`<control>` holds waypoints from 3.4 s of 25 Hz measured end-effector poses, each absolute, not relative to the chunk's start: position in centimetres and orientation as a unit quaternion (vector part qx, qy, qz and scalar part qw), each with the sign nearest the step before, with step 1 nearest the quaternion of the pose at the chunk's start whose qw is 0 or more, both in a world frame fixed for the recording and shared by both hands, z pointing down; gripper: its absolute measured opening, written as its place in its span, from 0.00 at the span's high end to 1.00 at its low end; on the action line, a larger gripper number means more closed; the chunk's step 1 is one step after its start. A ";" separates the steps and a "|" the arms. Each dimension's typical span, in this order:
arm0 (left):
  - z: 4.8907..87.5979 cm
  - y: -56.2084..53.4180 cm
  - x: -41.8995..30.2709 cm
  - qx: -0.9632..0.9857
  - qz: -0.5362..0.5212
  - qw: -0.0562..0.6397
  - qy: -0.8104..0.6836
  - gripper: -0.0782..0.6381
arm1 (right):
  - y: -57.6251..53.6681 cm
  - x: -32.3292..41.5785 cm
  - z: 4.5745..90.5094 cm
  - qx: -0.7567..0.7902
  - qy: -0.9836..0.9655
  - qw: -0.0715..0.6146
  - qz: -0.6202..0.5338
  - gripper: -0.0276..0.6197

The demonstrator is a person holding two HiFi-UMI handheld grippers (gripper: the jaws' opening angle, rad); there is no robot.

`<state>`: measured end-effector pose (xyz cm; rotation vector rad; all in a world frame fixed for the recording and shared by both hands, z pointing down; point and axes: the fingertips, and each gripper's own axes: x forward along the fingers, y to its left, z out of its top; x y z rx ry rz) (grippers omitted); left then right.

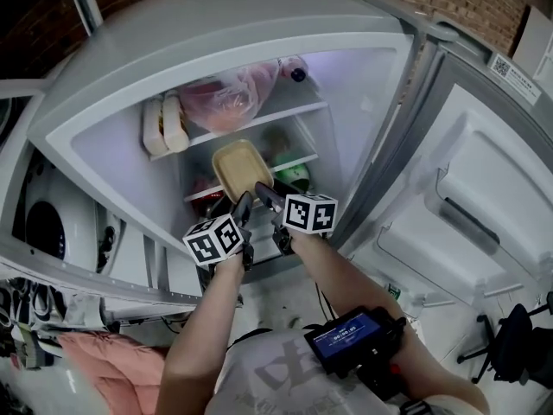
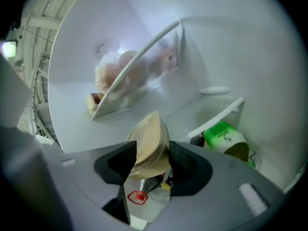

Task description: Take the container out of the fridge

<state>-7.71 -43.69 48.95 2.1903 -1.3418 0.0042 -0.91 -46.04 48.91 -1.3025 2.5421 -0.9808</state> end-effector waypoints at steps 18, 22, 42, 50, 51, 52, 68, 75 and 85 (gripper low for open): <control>53.4 -30.9 -6.4 0.825 0.016 0.298 -0.480 0.58 | -33.0 0.4 53.3 -0.417 0.854 0.046 -0.307 0.63; 54.6 -27.5 -7.0 0.831 0.017 0.306 -0.464 0.59 | -29.3 -0.1 54.3 -0.429 0.849 0.038 -0.306 0.63; 57.8 -14.4 -10.9 0.860 0.040 0.329 -0.387 0.61 | -15.2 -3.9 57.2 -0.482 0.820 0.021 -0.308 0.64; 59.6 -10.0 -10.0 0.865 0.050 0.346 -0.359 0.61 | -11.0 -3.0 58.7 -0.491 0.814 0.006 -0.310 0.64; 59.8 -9.6 -9.9 0.866 0.054 0.348 -0.355 0.61 | -10.5 -2.9 58.8 -0.492 0.813 0.005 -0.310 0.64; 60.0 -9.1 -9.8 0.867 0.058 0.350 -0.351 0.61 | -10.0 -2.8 59.1 -0.494 0.812 0.004 -0.311 0.64; 62.1 -4.5 -6.0 0.884 0.109 0.361 -0.278 0.62 | -4.4 1.3 61.2 -0.537 0.776 0.027 -0.331 0.65; 62.5 -2.5 -1.6 0.892 0.130 0.359 -0.241 0.62 | -1.7 5.6 61.6 -0.566 0.753 0.035 -0.333 0.66; 62.7 2.4 5.9 0.905 0.160 0.349 -0.184 0.63 | 4.2 12.9 61.7 -0.613 0.716 0.046 -0.330 0.66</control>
